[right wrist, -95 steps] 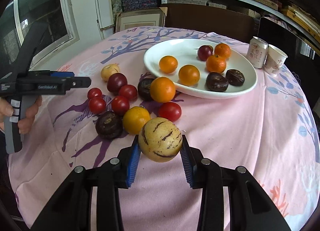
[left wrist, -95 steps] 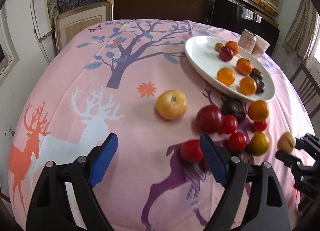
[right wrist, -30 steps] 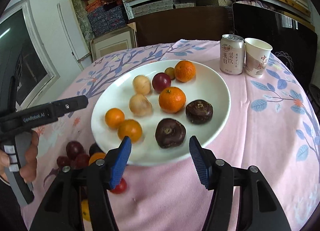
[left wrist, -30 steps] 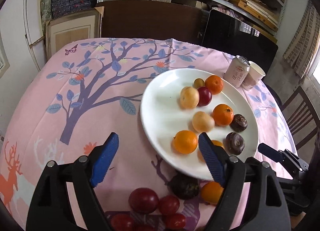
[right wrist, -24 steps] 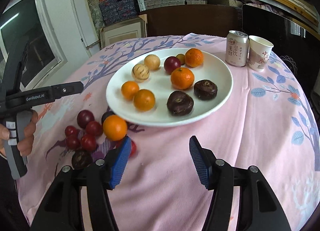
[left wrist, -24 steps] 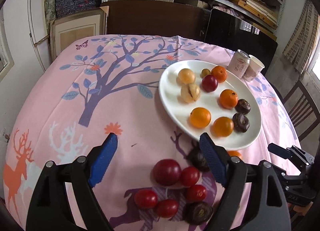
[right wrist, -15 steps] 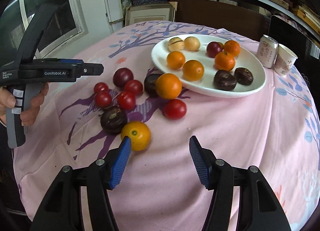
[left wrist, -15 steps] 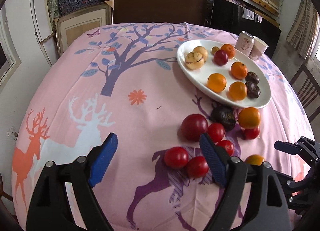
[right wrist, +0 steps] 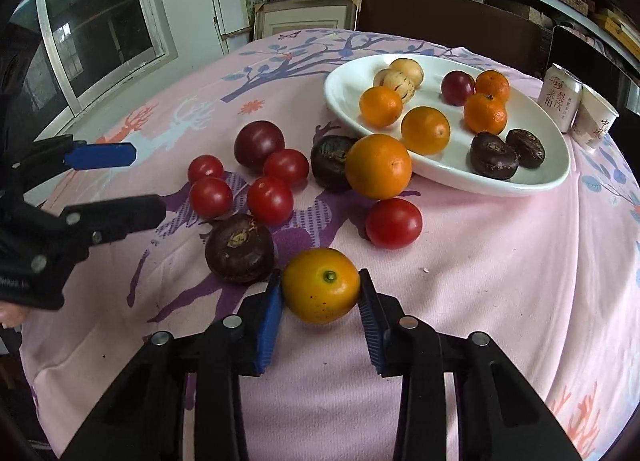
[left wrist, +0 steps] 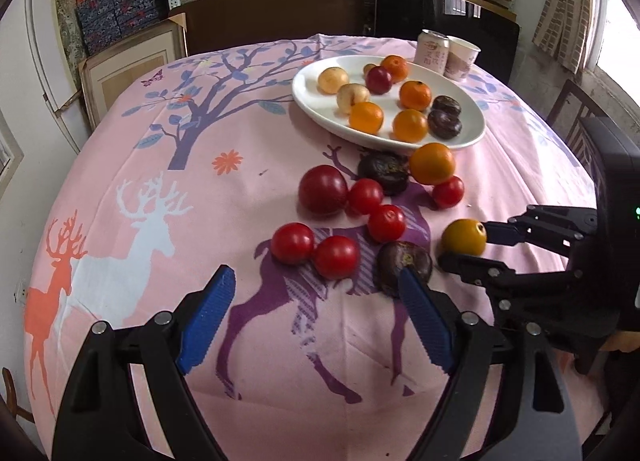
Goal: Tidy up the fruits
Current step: 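Grasp a yellow-orange tomato with the right tool while the left tool approaches a dark purple fruit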
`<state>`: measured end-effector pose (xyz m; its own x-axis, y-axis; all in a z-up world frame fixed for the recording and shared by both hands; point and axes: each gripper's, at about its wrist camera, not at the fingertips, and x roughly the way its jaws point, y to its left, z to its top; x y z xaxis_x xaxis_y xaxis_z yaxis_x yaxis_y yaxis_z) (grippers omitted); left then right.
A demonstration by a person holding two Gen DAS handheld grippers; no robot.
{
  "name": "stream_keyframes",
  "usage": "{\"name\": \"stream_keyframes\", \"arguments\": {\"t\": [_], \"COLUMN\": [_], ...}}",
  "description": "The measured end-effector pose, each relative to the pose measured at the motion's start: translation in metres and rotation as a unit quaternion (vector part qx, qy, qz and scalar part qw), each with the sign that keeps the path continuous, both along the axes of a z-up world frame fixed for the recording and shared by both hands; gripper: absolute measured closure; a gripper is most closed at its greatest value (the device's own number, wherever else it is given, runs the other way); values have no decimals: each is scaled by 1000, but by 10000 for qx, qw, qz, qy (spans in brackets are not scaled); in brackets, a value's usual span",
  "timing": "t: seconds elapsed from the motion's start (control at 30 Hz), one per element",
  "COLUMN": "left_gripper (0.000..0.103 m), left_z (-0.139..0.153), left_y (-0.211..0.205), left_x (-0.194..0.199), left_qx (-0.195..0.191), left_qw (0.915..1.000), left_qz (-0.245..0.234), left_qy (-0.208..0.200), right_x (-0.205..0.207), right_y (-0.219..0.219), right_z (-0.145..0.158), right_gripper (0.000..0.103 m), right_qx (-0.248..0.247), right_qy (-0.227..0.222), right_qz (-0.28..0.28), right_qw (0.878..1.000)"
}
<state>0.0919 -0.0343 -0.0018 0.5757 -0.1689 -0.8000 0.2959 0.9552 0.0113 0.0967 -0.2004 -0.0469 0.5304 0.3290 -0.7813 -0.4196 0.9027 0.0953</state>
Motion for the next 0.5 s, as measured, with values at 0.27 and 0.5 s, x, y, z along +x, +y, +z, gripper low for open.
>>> {"name": "stream_keyframes", "arguments": {"t": [0.27, 0.5], "left_gripper": [27, 36], "left_z": [-20, -35], "left_y": [-42, -61], "left_x": [-12, 4], "left_qx": [36, -53], "left_qw": [9987, 9978], "left_qz": [-405, -222], "left_qy": [303, 620], "right_x": [-11, -12], "right_y": [-52, -73], "right_z": [5, 7], "right_gripper": [66, 66], "right_qx": [397, 795], "right_qy": [-29, -83], "right_qz": [-594, -724], "right_qw": [9974, 9942]}}
